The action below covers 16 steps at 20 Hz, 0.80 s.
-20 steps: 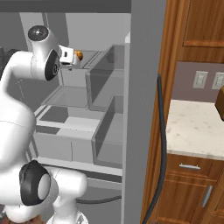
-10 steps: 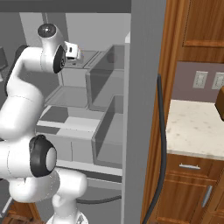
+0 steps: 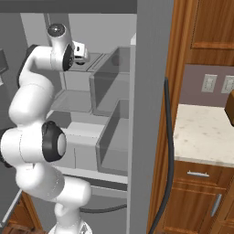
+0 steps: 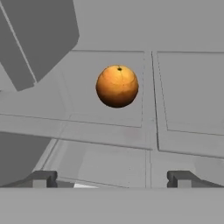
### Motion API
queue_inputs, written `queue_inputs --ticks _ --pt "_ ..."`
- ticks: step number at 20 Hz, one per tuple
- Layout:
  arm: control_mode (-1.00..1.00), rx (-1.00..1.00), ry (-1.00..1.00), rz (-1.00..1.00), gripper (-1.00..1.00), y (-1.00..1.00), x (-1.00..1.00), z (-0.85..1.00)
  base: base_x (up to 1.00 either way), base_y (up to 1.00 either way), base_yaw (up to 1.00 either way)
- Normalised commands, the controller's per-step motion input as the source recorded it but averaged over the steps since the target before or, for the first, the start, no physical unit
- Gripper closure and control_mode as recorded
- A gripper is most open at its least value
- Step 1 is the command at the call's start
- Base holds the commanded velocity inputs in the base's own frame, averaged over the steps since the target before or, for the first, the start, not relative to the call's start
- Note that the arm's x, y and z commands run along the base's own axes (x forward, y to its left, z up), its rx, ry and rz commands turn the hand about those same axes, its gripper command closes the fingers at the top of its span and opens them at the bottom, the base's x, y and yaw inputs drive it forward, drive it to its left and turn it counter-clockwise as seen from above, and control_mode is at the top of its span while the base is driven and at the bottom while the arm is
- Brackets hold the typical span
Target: Pick the peach and orange from the fridge and place them on the plate next to the blender to make a fruit smoothie.
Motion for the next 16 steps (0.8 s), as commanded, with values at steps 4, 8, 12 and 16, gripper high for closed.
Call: queue_inputs --ticks 4,8,12,16 --pt "-1.0 0.0 0.0 0.0 -1.0 0.03 0.46 -0.11 0.0 0.0 0.0" --pt "-1.0 0.0 0.0 0.0 -1.0 0.05 0.4 -0.16 0.0 0.0 0.0" --pt "-1.0 0.0 0.0 0.0 -1.0 0.11 0.32 -0.14 0.0 0.0 0.0" --pt "-1.0 0.0 0.0 0.0 -1.0 0.14 0.29 -0.07 0.0 0.0 0.0"
